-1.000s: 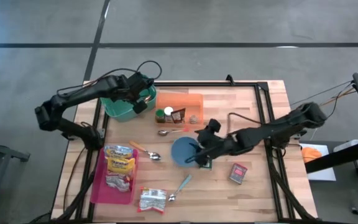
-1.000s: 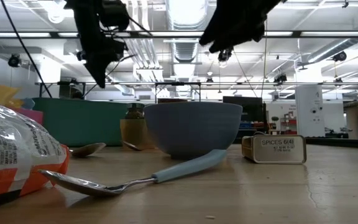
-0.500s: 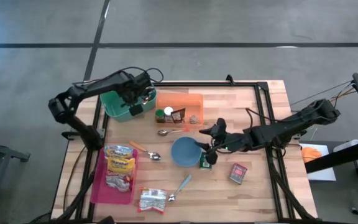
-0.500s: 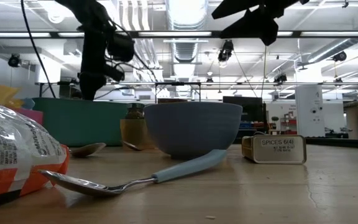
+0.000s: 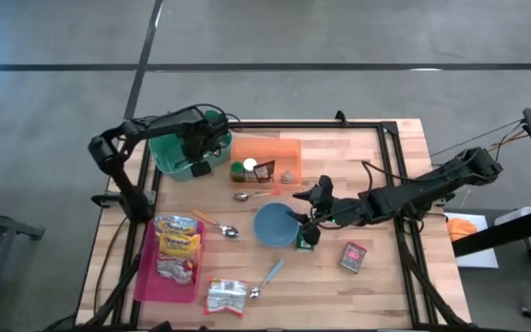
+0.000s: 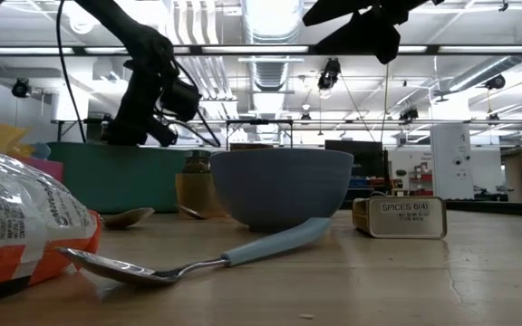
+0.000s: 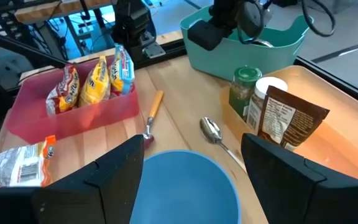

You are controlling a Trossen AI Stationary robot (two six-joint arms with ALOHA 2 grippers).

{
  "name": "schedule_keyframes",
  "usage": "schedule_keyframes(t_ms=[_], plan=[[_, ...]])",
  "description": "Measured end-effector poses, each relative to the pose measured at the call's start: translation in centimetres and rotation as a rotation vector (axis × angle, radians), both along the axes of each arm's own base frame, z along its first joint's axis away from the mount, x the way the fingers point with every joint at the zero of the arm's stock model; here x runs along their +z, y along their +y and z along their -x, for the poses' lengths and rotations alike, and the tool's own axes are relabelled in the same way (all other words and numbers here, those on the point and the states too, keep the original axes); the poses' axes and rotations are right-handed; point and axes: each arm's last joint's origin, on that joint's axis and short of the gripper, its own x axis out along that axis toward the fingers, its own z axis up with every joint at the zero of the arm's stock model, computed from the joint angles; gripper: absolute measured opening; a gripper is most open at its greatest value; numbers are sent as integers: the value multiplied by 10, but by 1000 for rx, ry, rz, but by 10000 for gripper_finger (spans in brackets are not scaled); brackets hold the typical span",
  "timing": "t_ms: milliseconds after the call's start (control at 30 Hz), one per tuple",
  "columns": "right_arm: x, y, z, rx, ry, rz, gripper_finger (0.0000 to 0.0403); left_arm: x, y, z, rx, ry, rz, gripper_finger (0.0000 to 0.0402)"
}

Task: Pick & Place Food Item
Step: Put the black spoon into the green bin

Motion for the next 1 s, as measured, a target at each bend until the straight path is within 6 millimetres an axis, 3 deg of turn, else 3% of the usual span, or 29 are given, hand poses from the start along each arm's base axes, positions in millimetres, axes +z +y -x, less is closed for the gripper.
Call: schedule_keyframes(t_ms=[467,1000], plan=[[0,0,0,1,3,4,265,-20,-2,3,-95,97,143,13],[0,0,0,2,4,7,265,-24,-1,0,-204,32,180,13]])
